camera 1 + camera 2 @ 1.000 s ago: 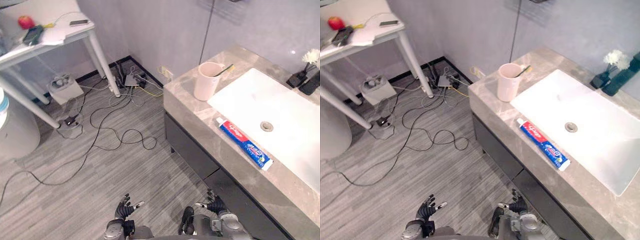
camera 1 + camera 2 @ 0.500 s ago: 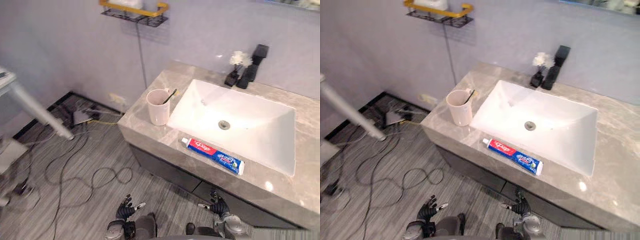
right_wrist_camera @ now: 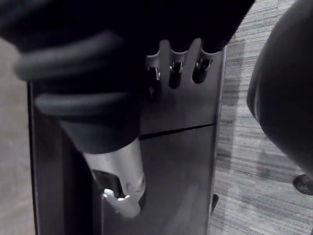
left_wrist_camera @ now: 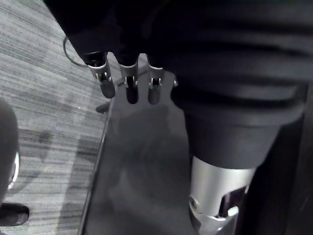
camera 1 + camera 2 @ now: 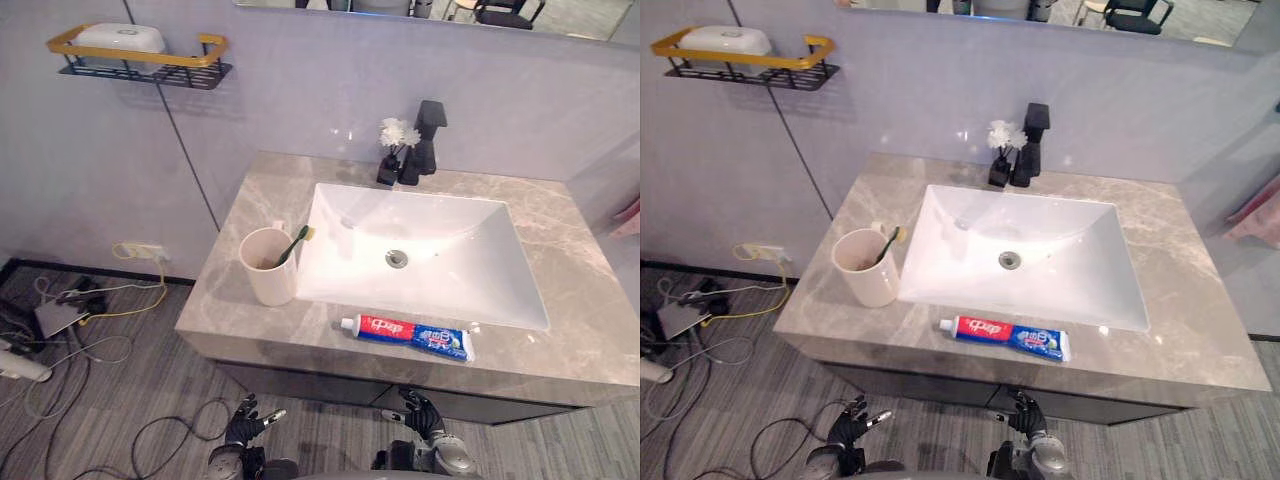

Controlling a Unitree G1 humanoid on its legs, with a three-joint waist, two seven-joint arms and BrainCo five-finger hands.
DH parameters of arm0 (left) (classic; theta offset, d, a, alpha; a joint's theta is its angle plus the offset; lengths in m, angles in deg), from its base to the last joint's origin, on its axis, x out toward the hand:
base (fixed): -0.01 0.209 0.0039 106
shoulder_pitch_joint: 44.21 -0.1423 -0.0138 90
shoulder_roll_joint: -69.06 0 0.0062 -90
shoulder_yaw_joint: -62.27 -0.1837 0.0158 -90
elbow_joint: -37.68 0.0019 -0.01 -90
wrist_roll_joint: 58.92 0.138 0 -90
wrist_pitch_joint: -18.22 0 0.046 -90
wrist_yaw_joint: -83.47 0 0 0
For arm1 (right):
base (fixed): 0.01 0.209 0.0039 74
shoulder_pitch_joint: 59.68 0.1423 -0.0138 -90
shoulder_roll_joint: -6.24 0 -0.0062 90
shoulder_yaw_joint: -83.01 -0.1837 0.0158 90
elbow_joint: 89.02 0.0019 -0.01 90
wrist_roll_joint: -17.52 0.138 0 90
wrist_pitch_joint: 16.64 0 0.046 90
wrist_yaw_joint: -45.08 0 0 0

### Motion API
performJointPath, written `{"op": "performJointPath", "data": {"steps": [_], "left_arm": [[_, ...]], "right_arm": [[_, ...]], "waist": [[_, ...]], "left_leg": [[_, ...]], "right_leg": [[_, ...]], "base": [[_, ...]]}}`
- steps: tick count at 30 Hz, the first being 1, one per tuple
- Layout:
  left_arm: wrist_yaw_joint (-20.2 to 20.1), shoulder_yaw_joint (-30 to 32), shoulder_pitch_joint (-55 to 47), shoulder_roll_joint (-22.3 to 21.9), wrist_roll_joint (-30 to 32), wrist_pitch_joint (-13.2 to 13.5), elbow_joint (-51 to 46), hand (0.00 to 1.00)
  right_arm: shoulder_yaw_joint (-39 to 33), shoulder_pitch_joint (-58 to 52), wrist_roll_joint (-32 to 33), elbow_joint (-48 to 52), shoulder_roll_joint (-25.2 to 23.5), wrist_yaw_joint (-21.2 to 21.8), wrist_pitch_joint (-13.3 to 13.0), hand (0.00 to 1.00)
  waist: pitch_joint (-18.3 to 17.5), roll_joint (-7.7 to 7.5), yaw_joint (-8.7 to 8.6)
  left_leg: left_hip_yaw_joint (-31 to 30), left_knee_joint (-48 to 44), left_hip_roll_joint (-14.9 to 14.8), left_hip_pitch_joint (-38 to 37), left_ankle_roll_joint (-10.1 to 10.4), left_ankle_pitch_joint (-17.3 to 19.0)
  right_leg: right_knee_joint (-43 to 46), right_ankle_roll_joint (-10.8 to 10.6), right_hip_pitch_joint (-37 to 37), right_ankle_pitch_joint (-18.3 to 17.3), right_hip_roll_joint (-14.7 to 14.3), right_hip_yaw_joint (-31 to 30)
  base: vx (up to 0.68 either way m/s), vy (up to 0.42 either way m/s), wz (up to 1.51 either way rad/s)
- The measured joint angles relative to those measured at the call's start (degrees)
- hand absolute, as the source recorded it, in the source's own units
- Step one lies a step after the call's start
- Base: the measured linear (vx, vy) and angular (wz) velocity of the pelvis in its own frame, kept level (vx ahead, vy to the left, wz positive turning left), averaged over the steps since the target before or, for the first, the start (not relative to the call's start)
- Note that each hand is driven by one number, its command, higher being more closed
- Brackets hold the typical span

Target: Organize washtable

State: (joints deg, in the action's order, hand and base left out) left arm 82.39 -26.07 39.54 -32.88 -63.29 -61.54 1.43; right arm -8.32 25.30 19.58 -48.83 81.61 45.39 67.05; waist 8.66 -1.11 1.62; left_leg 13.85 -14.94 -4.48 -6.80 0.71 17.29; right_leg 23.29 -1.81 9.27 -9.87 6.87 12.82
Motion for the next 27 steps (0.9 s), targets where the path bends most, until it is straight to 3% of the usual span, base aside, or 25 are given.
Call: {"op": "performJointPath", "data": {"steps": [2,4,5,8,9,13,14,20,27], "left_arm": [[0.00,0.09,0.13,-1.23,0.00,0.00,0.57,0.00],[-0.02,0.29,0.28,-1.39,0.01,0.00,0.52,0.00],[-0.01,0.54,0.24,-1.41,0.01,-0.01,0.12,0.00],[0.39,2.15,-0.24,-1.57,-0.36,-1.07,-0.95,0.00],[0.47,2.79,-0.28,-1.78,-0.60,-1.36,-0.95,0.00],[0.54,2.37,-0.58,-1.70,-0.65,-1.06,-0.99,0.00],[0.58,2.30,-0.63,-1.61,-0.65,-0.88,-0.97,0.00],[0.24,2.23,-1.33,-1.26,-0.53,-0.84,-0.15,0.00],[0.11,2.43,-1.59,-0.72,-0.55,-0.50,0.77,0.00]], "right_arm": [[-0.71,0.41,0.10,-0.60,1.29,0.11,0.68,0.00],[-1.27,-0.01,0.12,-0.66,2.08,-0.06,1.16,0.00],[-2.03,-1.21,0.13,-0.58,2.39,-0.15,1.07,0.00],[-3.31,-2.31,2.10,-0.55,2.33,-0.48,1.56,0.00],[-3.38,-2.45,2.59,-0.55,2.48,-0.61,1.63,0.00],[-4.82,-2.80,2.86,-0.63,2.53,-1.37,1.11,0.00],[-4.99,-2.94,2.83,-0.64,2.28,-1.34,0.79,0.00],[-7.12,-3.78,2.78,-2.58,1.69,-1.27,-0.01,0.00],[-7.97,-2.63,2.33,-5.52,1.43,-1.28,-0.08,0.00]], "waist": [[0.43,1.96,-0.06],[0.69,2.38,-0.39],[0.70,2.31,-0.48],[0.99,2.77,0.63],[1.08,2.52,0.70],[0.34,3.19,0.78],[-0.10,2.63,0.71],[-1.41,1.83,0.54],[-1.61,1.49,0.76]], "left_leg": [[-1.81,-0.10,-1.59,0.43,1.23,-0.69],[-3.03,-3.53,-2.94,2.02,1.79,-0.49],[-3.84,-10.48,-4.71,4.25,1.93,-0.42],[-4.42,-22.06,-7.38,8.46,4.17,-1.73],[-4.54,-23.68,-7.84,9.93,3.63,-0.96],[-5.99,-8.52,-6.05,7.08,3.90,-0.66],[-5.90,-4.84,-5.08,5.43,3.85,-0.69],[-5.16,2.41,-0.51,1.93,1.40,-3.84],[-5.43,6.95,0.80,-0.06,1.04,-5.94]], "right_leg": [[-3.01,0.36,-1.04,0.19,-1.79,0.69],[-5.38,0.92,-2.83,0.55,-2.79,1.84],[-7.79,1.33,-5.73,0.81,-3.91,2.94],[-10.51,2.00,-9.12,1.24,-5.55,2.65],[-11.64,2.23,-9.46,1.79,-5.78,2.41],[-14.56,0.77,-10.10,4.36,-5.78,1.00],[-16.59,0.17,-10.20,5.63,-5.73,0.79],[-23.74,-1.64,-13.64,10.11,-3.24,-0.48],[-25.54,-1.30,-14.25,11.87,-3.02,-0.68]], "base": [[0.15,-0.168,-0.07],[0.09,-0.126,0.23],[0.12,-0.159,0.27],[0.07,-0.051,-0.06],[0.05,0.020,-0.10],[0.03,0.084,-0.11],[0.03,0.120,-0.15],[-0.02,0.119,-0.04],[-0.03,0.017,0.00]]}}
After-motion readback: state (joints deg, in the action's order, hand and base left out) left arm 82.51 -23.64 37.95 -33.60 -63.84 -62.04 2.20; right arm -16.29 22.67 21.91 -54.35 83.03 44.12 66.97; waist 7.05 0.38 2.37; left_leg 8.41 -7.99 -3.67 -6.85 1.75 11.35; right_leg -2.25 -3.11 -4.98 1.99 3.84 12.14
